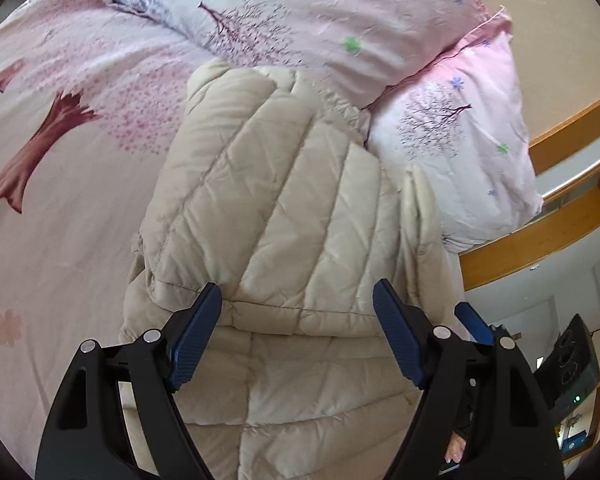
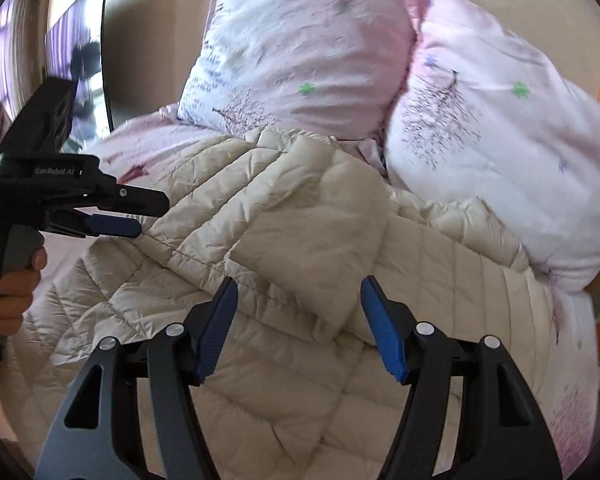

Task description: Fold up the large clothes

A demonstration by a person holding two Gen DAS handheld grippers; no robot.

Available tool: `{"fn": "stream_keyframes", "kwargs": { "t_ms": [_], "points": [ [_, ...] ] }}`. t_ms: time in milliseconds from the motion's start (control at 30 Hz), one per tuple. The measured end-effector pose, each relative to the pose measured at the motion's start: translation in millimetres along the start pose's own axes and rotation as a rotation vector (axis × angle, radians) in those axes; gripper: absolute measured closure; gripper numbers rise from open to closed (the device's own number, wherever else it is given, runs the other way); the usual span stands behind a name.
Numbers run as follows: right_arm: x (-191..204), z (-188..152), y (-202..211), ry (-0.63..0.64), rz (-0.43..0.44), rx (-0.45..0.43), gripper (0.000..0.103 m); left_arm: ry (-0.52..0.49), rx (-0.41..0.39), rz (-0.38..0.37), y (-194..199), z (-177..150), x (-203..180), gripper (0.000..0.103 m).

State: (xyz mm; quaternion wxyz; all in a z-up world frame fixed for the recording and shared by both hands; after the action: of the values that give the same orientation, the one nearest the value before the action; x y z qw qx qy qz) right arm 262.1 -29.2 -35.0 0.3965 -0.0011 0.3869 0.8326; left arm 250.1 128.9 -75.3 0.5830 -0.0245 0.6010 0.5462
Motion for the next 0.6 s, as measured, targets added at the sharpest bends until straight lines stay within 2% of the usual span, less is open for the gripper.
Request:
{"fn": "stream_keyframes", "kwargs": {
  "t_ms": [67, 100, 133, 200, 233, 433, 533, 600],
  "points": [
    [-1, 0, -9, 0.016, -0.045, 0.014, 0.043, 0.000, 0.005, 0.003, -3, -2, 1, 0.025],
    [-2, 0, -12, 0.016, -0.062, 0.021, 0.052, 0.001, 0.006, 0.004, -4, -2, 1, 0.025],
    [-4, -1, -15, 0.010, -0.075, 0.027, 0.070, 0.003, 0.007, 0.002, -3, -2, 3, 0.025],
    [-11, -4, -18, -0.049, -0.060, 0.040, 0.089, 0.002, 0.007, 0.003, -4, -2, 3, 0.025],
    [-18, -5, -16, -0.094, -0.045, 0.033, 0.092, 0.000, 0.007, 0.002, -4, -2, 3, 0.025],
    [-67, -18, 13, -0.335, -0.019, -0.053, 0.095, -0.019, 0.003, 0.005, -4, -2, 3, 0.025],
    [-79, -36, 13, -0.431, 0.038, -0.026, 0.094, -0.030, 0.003, 0.004, -3, -5, 1, 0.025],
    [-80, -56, 6, -0.494, 0.104, 0.030, 0.089, -0.042, -0.001, 0.014, -1, -6, 0, 0.025]
  ]
}}
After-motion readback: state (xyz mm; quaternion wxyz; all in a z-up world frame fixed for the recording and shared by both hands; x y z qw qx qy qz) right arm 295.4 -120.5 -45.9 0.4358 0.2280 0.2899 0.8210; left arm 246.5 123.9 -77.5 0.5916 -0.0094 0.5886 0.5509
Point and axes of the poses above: each gripper's, at about its wrist camera, not at the fingertips, and y roughly against the way its jaws point, x to its left, z to its top, the point moved 10 cm from there along -y, roughly the way its jaws point, and after that the axes turned 10 degrees about y, right-handed, at the moved point
